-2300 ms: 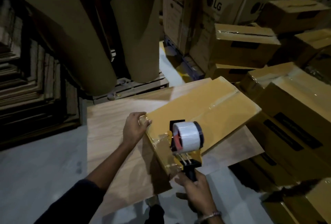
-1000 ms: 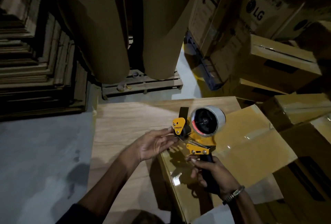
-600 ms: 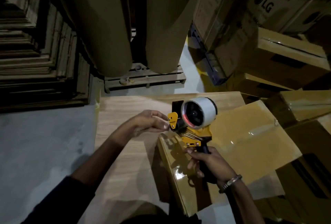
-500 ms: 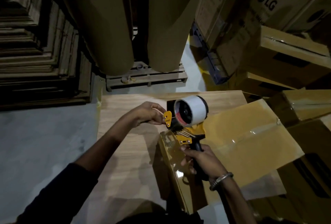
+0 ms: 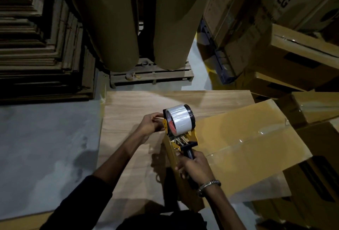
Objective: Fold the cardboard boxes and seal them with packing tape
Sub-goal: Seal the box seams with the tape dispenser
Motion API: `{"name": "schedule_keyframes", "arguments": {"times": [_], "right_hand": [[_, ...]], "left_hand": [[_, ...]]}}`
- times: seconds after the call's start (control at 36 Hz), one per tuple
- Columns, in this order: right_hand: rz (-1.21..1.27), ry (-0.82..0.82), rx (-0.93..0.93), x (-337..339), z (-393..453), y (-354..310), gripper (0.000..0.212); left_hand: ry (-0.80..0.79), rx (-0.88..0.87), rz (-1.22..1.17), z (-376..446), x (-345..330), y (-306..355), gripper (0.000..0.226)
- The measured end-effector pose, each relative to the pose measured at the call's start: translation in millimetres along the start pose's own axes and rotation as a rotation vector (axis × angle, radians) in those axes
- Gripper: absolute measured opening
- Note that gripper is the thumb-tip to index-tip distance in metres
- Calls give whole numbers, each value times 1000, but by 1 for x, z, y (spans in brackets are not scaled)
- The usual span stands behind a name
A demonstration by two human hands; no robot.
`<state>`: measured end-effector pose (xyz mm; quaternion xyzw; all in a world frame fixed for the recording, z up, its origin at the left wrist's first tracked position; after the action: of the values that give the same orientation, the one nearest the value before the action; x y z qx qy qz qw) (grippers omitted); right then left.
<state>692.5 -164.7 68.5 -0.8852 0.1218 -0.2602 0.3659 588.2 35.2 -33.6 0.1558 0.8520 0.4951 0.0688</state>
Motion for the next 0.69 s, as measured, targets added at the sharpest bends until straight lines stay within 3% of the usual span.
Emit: {"name": "schedule_keyframes", "arguments": {"times": [0.28, 0.5, 0.58, 0.69], "right_hand": [[-109, 63, 101, -2, 1, 8, 26], [-46, 52, 59, -2, 5, 15, 22], [-18, 38, 19, -1, 9, 21, 24], [-18, 24, 16, -2, 13, 26, 28]], "left_hand": [[152, -65, -207, -25, -12, -31, 21], [118, -35, -94, -36, -13, -46, 26], [142, -158, 12, -30, -3, -36, 16], [203, -341, 34, -36, 16, -12, 24]]}}
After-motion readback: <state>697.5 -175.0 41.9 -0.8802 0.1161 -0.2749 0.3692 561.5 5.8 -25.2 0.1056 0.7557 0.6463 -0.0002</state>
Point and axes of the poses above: each hand's wrist, its own z-axis towards the middle knuckle, its own x-axis out of the back of the hand, y = z × x, the point moved 8 cm from there along z, towards the middle knuckle, and after that the axes turned 14 degrees about y, right-handed, at the moved point
